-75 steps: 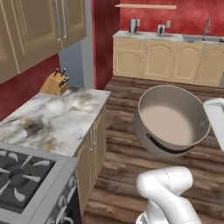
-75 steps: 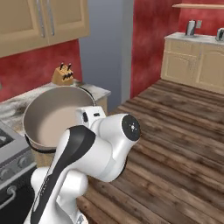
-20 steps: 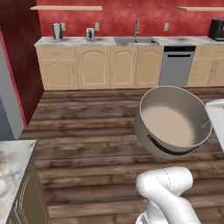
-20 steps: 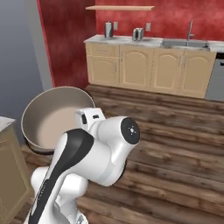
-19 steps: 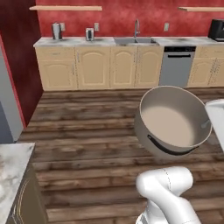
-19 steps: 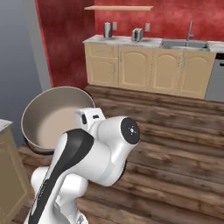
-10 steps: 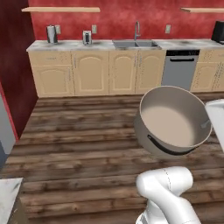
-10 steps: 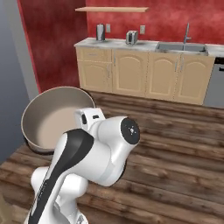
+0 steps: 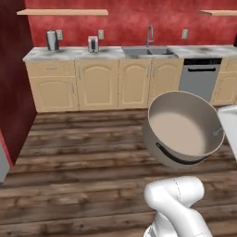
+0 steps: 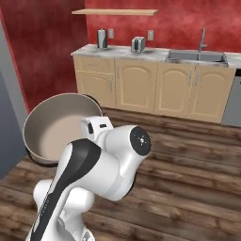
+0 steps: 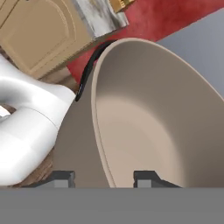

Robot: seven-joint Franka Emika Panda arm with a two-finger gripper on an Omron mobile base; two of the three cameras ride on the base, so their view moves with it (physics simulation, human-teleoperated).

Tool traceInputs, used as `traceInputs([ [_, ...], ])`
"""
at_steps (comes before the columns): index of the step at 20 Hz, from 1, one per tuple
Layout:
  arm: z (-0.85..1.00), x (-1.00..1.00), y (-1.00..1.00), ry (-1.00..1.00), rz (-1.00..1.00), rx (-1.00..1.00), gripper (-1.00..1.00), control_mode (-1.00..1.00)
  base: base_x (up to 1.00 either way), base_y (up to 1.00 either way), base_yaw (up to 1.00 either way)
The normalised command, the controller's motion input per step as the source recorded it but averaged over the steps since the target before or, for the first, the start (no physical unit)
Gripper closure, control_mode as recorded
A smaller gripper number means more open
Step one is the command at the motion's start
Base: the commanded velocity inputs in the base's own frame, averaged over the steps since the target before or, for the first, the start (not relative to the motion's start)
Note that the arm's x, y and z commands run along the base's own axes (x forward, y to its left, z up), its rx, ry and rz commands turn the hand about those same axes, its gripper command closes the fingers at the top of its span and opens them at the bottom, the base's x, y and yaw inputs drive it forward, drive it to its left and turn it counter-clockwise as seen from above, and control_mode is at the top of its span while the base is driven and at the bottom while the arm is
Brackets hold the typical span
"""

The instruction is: Move the pot and pan from the stove into the sink.

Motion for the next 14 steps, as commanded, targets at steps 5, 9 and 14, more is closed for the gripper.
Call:
traceInputs([
  [5,0.0,0.0,0.0,0.0,0.0,0.0,1.0,1.0,0.98,0.23,0.0],
  [9,0.0,0.0,0.0,0.0,0.0,0.0,1.0,1.0,0.99,0.21,0.0],
  [14,0.0,0.0,0.0,0.0,0.0,0.0,1.0,1.0,1.0,0.2,-0.01],
])
